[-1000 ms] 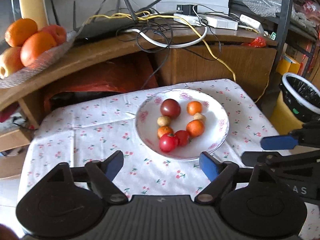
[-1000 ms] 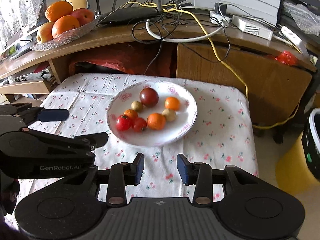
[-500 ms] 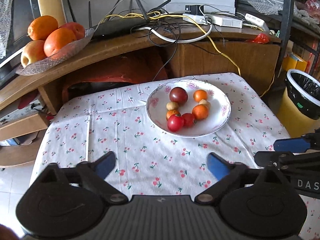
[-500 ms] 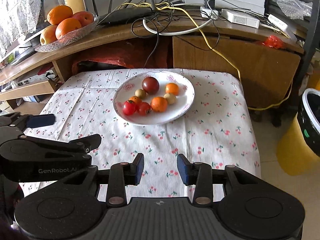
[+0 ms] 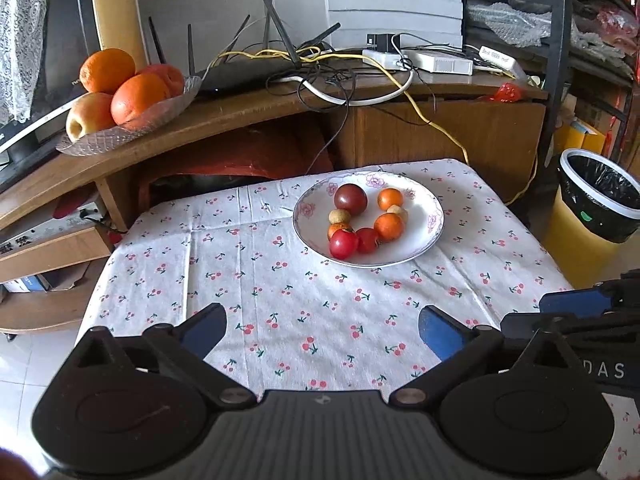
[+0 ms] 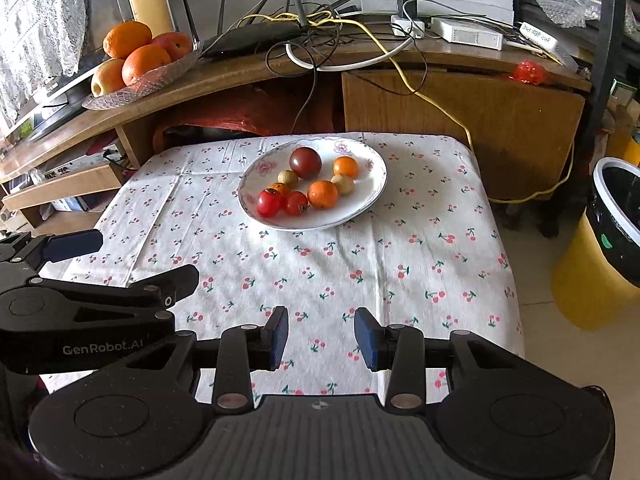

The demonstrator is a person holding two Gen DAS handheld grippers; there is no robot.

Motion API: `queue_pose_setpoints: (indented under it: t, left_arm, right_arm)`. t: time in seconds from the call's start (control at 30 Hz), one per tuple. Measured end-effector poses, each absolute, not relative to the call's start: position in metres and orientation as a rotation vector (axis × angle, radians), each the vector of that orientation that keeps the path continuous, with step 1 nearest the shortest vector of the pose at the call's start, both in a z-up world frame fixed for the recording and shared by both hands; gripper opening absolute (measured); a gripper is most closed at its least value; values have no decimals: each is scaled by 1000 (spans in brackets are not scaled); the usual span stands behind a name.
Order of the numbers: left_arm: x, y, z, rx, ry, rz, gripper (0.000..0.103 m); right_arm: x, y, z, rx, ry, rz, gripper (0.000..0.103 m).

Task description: Organize fruits

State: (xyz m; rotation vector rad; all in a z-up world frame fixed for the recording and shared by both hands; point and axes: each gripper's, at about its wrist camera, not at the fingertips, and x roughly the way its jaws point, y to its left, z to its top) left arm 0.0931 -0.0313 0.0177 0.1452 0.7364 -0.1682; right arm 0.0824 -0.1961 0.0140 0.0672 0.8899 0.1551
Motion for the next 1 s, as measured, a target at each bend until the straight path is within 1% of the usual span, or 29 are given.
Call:
queue_pose_setpoints:
  t: [0.2, 0.57, 1.0]
  left_arm:
    - [75, -24, 22, 92, 728, -170, 103]
    - [37, -22, 25, 102, 690, -139, 103]
    - [15, -21, 20, 132, 714, -114, 103]
  right_arm:
    - [67, -195, 21, 88, 871, 161, 34]
    - [34, -192, 22, 105, 865, 165, 34]
    - [11, -185, 21, 116, 863, 182, 35]
